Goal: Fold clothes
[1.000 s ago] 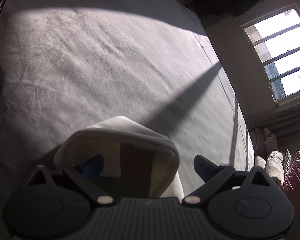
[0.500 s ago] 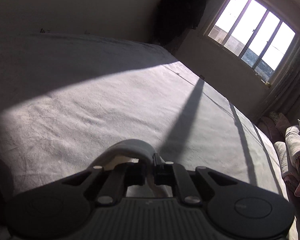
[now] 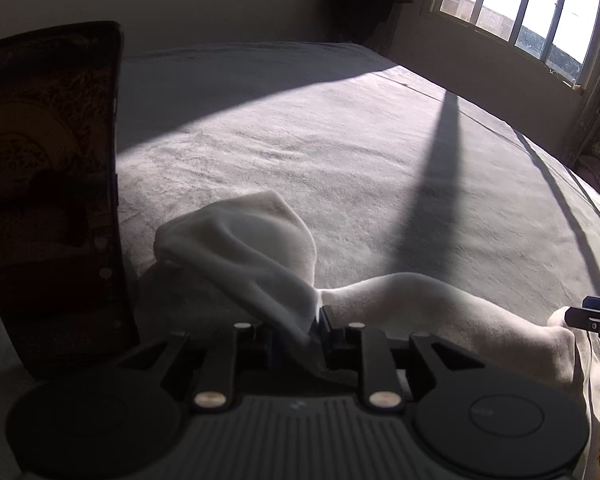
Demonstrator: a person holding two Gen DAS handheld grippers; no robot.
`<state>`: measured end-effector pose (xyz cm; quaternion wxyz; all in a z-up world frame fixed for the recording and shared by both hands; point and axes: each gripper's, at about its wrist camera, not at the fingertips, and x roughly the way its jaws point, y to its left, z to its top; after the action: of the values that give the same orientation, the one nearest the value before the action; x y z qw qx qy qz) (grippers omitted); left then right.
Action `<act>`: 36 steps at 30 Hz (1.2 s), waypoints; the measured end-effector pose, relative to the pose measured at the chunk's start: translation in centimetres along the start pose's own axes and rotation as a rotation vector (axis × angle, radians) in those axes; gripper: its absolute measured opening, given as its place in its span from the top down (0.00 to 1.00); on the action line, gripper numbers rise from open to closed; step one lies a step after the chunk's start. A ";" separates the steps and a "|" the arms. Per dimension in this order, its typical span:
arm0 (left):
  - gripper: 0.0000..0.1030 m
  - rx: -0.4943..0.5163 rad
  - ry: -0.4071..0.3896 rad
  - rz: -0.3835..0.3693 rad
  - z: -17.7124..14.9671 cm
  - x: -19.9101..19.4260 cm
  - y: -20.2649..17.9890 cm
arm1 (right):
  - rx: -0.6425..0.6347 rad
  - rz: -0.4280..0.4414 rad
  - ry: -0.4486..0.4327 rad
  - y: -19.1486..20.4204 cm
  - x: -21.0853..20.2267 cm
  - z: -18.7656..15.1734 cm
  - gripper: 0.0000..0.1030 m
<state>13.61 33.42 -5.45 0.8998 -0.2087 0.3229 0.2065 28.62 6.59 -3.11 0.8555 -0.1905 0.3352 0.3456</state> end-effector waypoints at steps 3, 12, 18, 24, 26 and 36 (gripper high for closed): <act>0.64 -0.051 -0.040 -0.016 -0.2 -0.5 0.5 | -0.112 -0.011 0.112 1.0 1.9 0.1 0.54; 0.93 0.107 -0.389 -0.028 -1.0 -3.9 -2.3 | -0.055 -0.185 -0.099 2.2 0.2 -2.1 0.92; 0.81 0.122 -0.201 0.025 -1.5 -1.9 -2.2 | 0.022 -0.259 -0.077 2.6 2.2 -3.3 0.77; 0.62 -0.103 -0.172 -0.036 -0.6 -1.0 0.6 | 0.109 -0.198 -0.160 2.2 0.4 -2.7 0.62; 0.62 -0.136 -0.168 -0.025 -0.4 -0.6 0.7 | 0.120 -0.153 -0.169 2.0 0.4 -2.3 0.62; 0.70 -0.149 -0.166 0.023 -0.3 0.5 0.2 | -0.284 0.015 0.087 3.2 3.4 0.3 0.78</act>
<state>13.68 33.53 -6.03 0.9030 -0.2535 0.2332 0.2568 28.30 10.55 -5.56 0.8020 -0.3218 0.3212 0.3874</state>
